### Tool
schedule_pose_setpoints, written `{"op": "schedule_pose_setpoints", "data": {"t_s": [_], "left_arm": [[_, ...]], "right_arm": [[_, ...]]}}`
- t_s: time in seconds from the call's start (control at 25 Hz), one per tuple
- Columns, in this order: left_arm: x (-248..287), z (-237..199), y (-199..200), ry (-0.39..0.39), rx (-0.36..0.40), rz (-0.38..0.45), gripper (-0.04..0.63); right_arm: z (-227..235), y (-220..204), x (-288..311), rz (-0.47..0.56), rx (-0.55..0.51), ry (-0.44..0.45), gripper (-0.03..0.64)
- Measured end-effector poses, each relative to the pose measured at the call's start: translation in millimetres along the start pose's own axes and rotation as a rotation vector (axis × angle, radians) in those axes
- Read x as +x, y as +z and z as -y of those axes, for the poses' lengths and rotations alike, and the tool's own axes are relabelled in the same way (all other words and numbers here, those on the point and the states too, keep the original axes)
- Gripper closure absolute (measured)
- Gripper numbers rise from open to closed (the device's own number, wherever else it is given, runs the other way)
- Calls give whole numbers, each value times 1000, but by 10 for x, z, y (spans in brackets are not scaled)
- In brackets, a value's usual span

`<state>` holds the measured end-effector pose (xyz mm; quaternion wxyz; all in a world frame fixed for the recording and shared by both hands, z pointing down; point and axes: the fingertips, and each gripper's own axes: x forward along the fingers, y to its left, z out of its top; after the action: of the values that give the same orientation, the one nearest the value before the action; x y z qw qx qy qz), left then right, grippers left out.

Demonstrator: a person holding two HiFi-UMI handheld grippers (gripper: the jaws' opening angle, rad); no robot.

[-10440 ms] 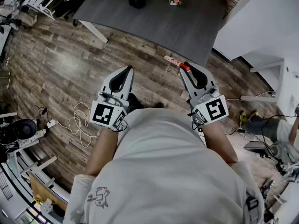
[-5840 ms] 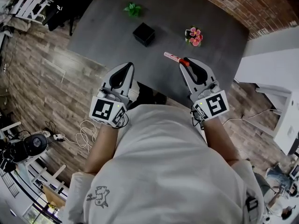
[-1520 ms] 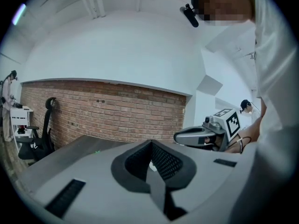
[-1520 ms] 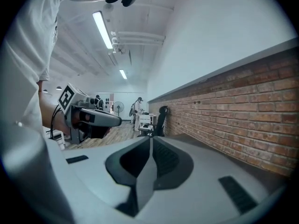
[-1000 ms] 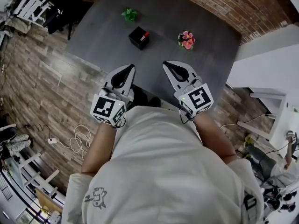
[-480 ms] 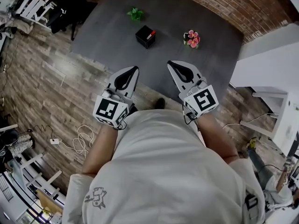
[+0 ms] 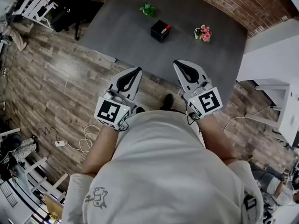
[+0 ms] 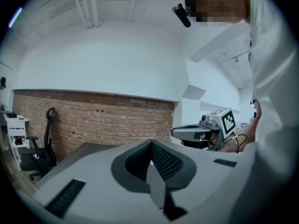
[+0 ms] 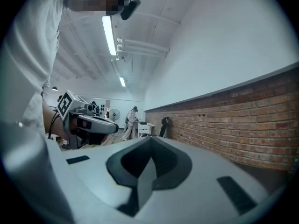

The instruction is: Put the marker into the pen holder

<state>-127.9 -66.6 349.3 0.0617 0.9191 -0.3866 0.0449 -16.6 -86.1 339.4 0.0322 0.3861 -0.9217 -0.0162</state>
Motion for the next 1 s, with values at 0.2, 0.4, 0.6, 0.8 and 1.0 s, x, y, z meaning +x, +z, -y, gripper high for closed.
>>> {"op": "schedule_pose_setpoints", "data": {"t_s": [0.2,0.4,0.6,0.8,1.0], "left_arm": [[-463,-80,-62,-38,-10,11,584],[-805,-58,-155,-85,-28,13,584],[-1008,45,-167,-100,-33,26,584],[-1089,229,-163,-97,-42,42,584],[-1132,480,-128,-68,-39,48,584]], "right_arm": [[-475,-7,-35,-13,4,-54,612],[-894,-20,-107,-32,5,-91,611],[-1117,44,-234,-37,-19,-100,611],[-1165,88,-420,-22,-37,-96,611],[-1163,99,-673,-8,-42,-75,612]]}}
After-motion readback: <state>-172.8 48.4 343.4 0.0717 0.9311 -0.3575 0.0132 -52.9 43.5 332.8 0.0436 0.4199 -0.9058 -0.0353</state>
